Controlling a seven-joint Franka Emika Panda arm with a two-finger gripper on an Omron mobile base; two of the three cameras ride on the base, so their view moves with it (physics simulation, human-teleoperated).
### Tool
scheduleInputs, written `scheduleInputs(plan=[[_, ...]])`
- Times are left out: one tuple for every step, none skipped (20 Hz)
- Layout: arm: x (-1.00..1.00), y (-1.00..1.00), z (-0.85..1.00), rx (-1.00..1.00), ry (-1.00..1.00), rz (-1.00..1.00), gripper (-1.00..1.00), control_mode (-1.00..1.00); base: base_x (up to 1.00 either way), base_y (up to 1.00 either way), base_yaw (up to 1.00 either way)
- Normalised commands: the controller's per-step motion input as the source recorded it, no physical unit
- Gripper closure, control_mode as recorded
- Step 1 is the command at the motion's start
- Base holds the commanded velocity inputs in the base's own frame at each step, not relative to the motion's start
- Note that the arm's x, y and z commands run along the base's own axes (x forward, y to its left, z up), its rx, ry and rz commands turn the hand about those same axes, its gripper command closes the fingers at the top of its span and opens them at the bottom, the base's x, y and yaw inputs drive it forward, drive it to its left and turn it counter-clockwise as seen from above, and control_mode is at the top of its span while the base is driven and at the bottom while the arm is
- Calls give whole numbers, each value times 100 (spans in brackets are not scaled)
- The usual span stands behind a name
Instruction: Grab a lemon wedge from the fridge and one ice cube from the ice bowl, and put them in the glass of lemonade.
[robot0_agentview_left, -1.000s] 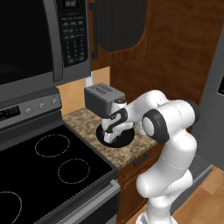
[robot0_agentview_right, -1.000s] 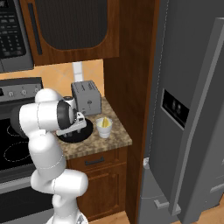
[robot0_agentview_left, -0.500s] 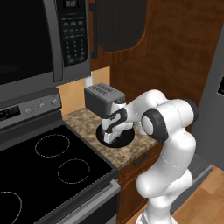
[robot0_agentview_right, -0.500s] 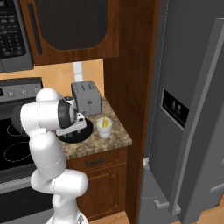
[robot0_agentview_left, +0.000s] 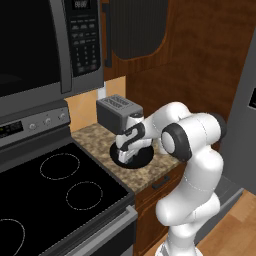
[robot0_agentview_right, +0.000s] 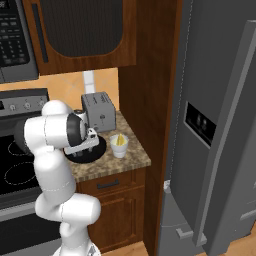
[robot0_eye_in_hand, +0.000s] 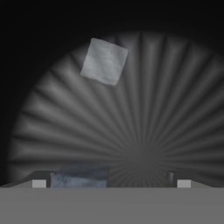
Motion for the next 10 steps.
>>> scheduleInputs(plan=[[0, 0, -1, 0, 0, 0, -100, -100, 0, 0, 0], [0, 0, -6, 0, 0, 0, -100, -100, 0, 0, 0], [0, 0, -10, 0, 0, 0, 100, -100, 0, 0, 0], [0, 0, -11, 0, 0, 0, 100, -100, 0, 0, 0], [0, 0, -4, 0, 0, 0, 100, -100, 0, 0, 0], [0, 0, -1, 0, 0, 0, 100, -100, 0, 0, 0], [0, 0, 0, 0, 2, 0, 100, -100, 0, 0, 0], [0, 0, 0, 0, 1, 0, 100, -100, 0, 0, 0], [0, 0, 0, 0, 0, 0, 100, -100, 0, 0, 0], [0, 0, 0, 0, 0, 0, 100, -100, 0, 0, 0]])
